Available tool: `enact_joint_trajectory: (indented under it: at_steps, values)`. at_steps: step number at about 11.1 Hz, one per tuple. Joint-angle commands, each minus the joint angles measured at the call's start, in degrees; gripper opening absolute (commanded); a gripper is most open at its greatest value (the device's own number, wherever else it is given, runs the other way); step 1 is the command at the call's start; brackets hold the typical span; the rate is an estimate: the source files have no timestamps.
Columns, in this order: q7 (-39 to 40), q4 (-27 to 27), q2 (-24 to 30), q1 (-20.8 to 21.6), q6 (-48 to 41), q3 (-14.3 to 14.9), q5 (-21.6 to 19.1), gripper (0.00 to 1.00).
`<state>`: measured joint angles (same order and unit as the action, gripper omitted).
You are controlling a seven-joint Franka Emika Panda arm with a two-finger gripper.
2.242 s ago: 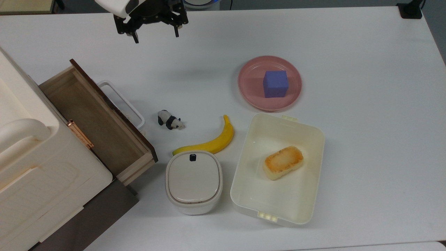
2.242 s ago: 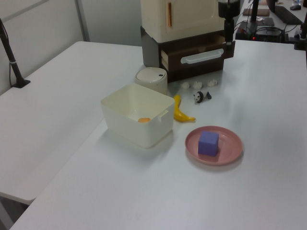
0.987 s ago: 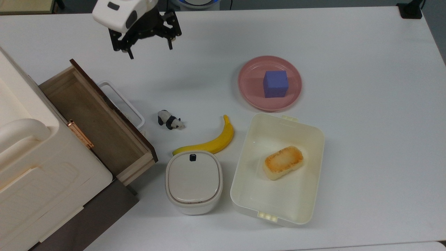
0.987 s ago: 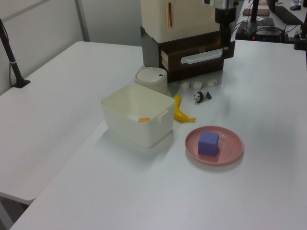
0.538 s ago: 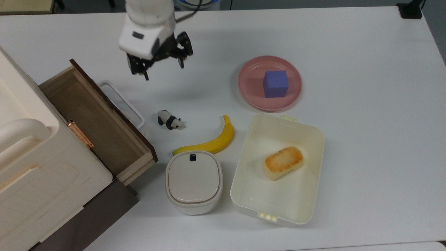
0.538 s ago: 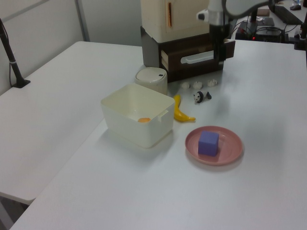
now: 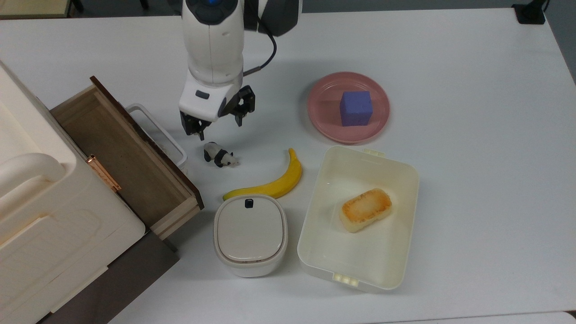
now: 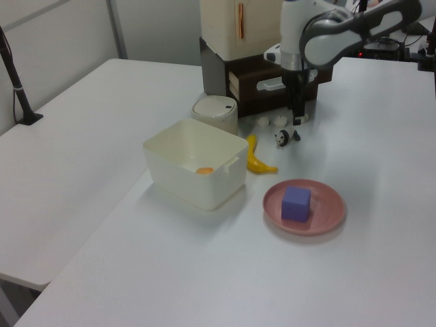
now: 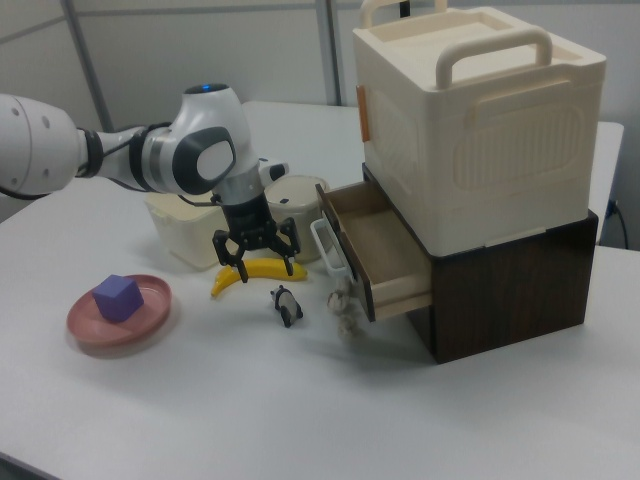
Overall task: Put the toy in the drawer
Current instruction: 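Close the gripper on the black-and-white panda toy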
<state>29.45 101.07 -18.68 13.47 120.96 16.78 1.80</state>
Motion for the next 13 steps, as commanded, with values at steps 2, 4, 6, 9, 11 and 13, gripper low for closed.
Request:
enact_joint_trajectory:
  at_steps: [2, 4, 6, 9, 11, 13]
  values:
    - [1.4, 0.2, -4.6, 1.6, 5.3, 1.3, 4.5, 0.82]
    - [1.3, 0.2, -5.7, 1.8, 5.4, 1.1, 4.7, 0.72]
    - [1.2, 0.2, -6.4, 1.7, 6.5, 1.0, 6.2, 0.57]
    - [1.0, 0.2, -7.7, 1.8, 7.8, 0.9, 7.1, 0.47]
    - [1.2, 0.3, -7.1, 2.0, 7.2, 0.9, 7.2, 0.35]
    - [1.3, 0.3, -4.6, 2.6, 3.5, 0.9, 6.9, 0.24]
